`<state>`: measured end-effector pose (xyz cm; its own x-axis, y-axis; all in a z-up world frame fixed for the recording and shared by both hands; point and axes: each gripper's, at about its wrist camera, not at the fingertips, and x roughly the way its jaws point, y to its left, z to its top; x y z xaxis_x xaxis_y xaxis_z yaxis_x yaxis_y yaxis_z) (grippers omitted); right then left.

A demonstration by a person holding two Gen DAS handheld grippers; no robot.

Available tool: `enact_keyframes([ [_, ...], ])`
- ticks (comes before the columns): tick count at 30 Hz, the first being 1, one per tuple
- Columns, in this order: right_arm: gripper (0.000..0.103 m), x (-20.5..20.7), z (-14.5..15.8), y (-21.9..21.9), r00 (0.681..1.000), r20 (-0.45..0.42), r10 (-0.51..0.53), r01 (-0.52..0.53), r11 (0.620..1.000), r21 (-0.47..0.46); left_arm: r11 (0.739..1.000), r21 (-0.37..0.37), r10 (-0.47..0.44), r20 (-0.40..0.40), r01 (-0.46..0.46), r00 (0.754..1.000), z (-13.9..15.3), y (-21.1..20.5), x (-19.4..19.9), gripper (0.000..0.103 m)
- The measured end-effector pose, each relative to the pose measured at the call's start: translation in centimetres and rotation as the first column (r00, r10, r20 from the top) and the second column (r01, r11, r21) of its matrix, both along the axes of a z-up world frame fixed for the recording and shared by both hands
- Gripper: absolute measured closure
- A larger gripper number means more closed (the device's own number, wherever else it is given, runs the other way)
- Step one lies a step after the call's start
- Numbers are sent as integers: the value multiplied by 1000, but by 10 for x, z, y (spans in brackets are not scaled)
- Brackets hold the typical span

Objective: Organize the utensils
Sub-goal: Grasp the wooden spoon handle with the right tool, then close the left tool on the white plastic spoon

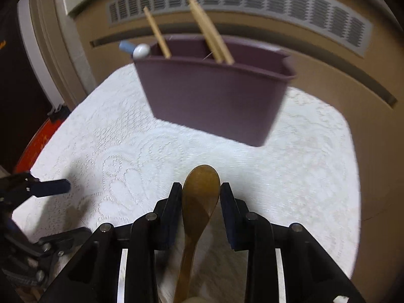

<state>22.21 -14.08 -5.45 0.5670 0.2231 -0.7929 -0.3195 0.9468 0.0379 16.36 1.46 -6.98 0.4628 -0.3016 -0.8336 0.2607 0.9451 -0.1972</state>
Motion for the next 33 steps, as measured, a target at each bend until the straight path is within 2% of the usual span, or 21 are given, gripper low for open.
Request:
enact_keyframes([
  [3,74,-14,9,-18,1000,19,-19,19,1000,0,997,-47,-60,-30,59,998,0,-16,-7,28],
  [8,74,-32,14,-38,999,31,-36,35,999,11,990,4,-143,-24,143,989,-2,-43,-25,28],
  [11,74,-38,11,-47,998,25,-55,54,998,21,973,-3,-230,-21,230,973,0,-57,-44,28],
  [13,74,-41,9,-50,998,15,-59,58,998,33,954,-14,-300,-29,300,953,1,-64,-58,28],
  [15,74,-43,8,-53,998,8,-64,64,997,37,945,7,-328,-35,328,944,1,-69,-66,28],
  [18,74,-46,6,-55,998,4,-67,67,997,42,949,34,-311,-40,312,950,0,-71,-65,36],
  [19,74,-46,6,-54,998,3,-67,66,997,44,954,28,-295,-49,297,954,-1,-71,-61,44],
  [23,74,-47,4,-52,998,-1,-63,63,997,55,971,-6,-238,-90,238,967,-9,-76,-48,51],
  [26,74,-47,2,-50,998,-8,-60,60,997,53,971,18,-234,-111,237,966,-16,-82,-43,59],
  [33,74,-50,0,-49,998,-14,-56,57,997,48,975,50,-208,-114,215,971,-23,-85,-36,69],
])
